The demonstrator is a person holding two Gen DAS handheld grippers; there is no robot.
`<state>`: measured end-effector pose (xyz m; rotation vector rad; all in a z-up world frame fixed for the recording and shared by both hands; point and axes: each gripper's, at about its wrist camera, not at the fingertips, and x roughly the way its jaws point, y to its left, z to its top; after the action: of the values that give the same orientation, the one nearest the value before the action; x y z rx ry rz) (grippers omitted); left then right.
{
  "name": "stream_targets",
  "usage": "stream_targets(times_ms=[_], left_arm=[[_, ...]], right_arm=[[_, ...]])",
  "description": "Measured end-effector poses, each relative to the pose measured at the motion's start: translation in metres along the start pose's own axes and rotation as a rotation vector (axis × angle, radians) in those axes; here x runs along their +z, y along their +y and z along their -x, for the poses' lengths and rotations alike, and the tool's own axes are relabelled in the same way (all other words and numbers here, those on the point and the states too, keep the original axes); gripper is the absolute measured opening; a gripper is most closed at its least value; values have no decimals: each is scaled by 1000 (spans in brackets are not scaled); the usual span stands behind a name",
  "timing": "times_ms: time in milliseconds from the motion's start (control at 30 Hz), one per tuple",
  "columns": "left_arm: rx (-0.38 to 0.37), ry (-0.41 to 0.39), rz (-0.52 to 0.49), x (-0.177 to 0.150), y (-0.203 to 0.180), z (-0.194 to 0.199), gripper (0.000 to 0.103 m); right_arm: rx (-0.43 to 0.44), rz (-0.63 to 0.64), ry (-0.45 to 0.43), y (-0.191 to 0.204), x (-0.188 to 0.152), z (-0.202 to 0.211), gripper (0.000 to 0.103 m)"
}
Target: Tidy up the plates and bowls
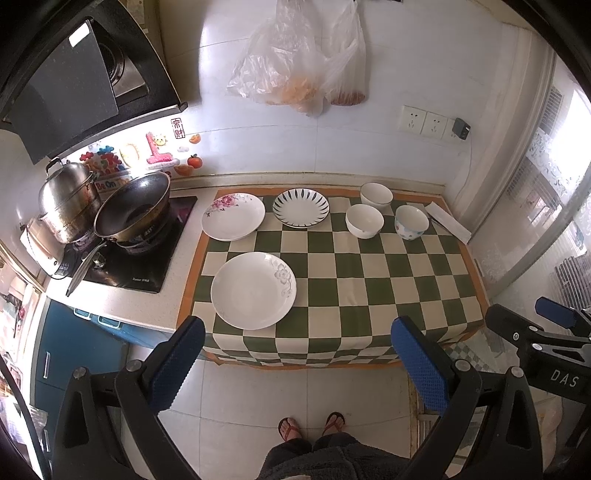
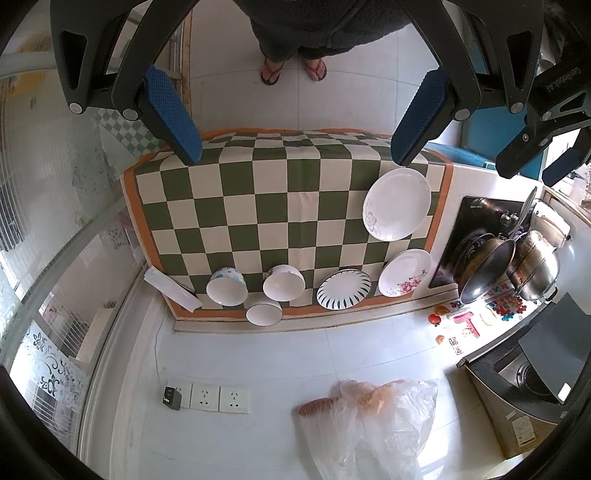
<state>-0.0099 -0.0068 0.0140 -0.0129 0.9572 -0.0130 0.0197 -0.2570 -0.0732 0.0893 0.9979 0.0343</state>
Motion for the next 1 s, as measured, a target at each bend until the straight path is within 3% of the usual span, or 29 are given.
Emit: stream_targets(times_ms=[767, 900, 1000], left_arm=[[15, -23, 11, -7, 4, -9, 103], [121, -93, 32, -12, 14, -33, 103], [207, -100, 67, -20, 31, -70, 103]], right_arm=[[21, -10, -16, 0, -2, -6, 103], [88, 16, -129, 4, -6, -18, 103], [82, 68, -144, 11, -9, -50, 103]])
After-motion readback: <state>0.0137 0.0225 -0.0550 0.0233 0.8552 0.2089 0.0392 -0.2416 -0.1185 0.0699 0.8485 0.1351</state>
